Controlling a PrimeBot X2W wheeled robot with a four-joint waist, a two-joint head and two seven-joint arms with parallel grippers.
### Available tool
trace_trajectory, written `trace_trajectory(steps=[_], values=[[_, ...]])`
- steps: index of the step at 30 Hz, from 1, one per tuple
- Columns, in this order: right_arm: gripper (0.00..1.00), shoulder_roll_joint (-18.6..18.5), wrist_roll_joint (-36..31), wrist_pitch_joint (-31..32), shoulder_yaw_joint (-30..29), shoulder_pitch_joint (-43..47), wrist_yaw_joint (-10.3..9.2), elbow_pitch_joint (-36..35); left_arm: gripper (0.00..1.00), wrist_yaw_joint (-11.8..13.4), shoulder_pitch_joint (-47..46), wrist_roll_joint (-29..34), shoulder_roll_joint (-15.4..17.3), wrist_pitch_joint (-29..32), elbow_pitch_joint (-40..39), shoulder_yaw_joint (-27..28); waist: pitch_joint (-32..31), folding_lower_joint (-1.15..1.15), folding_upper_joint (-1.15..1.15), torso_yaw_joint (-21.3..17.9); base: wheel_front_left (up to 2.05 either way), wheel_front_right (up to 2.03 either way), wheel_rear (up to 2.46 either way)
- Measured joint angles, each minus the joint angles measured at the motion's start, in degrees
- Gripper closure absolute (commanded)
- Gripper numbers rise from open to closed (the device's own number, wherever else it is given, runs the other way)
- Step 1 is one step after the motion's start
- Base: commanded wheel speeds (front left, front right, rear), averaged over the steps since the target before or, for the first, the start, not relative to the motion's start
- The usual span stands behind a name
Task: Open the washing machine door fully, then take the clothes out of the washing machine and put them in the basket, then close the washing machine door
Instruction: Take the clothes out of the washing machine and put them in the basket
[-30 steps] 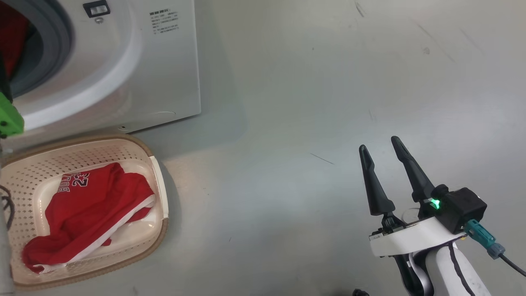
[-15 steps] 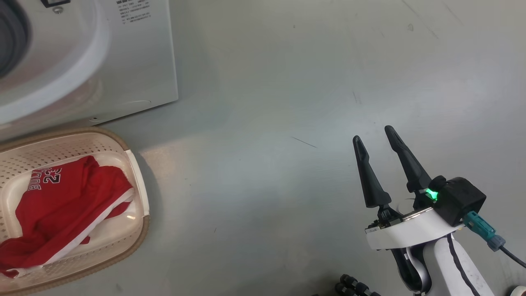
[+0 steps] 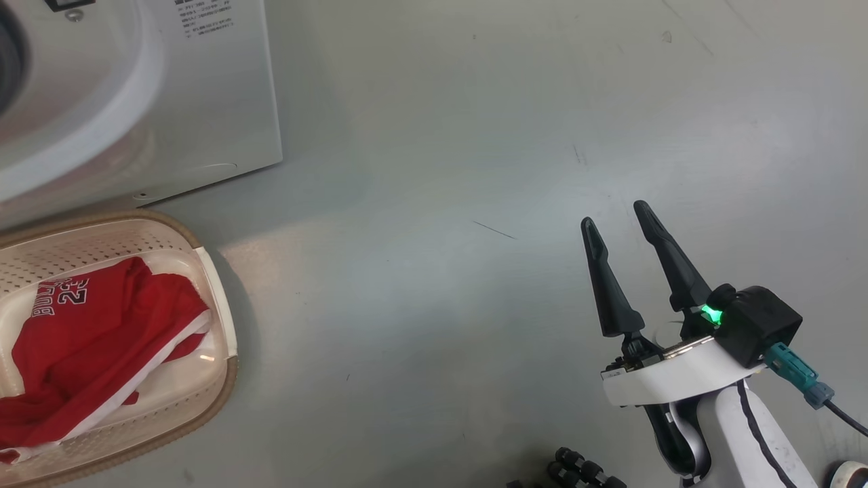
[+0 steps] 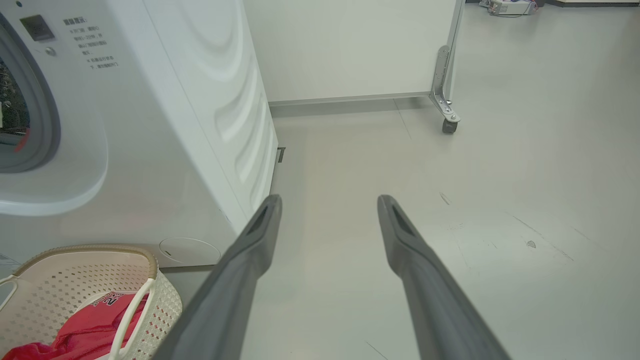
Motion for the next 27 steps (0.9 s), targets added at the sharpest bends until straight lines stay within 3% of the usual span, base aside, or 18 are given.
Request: trace_trajectory(steps=[17, 20, 27], values=[[0.0, 0.04, 1.09, 0.01, 0.89, -0.35, -0.15, -0.05, 0.0, 1.24, -3.5, -0.89, 0.87, 3.02, 6.1, 1.98, 0.45, 0.0, 0.0, -1.03, 0.0, 0.0, 0.0], [0.0, 0.04, 1.09, 0.01, 0.89, -0.46, -0.58, -0.09, 1.0, 1.24, -4.01, -1.59, 0.83, 3.43, 6.68, 1.87, 0.46, 0.0, 0.0, -1.01, 0.0, 0.0, 0.0], [0.0, 0.05, 1.09, 0.0, 0.94, -0.93, -0.59, -0.15, 1.0, 0.89, -4.7, -1.75, 0.43, 3.33, 7.81, 1.43, 0.34, 0.0, 0.0, -0.72, 0.0, 0.0, 0.0]])
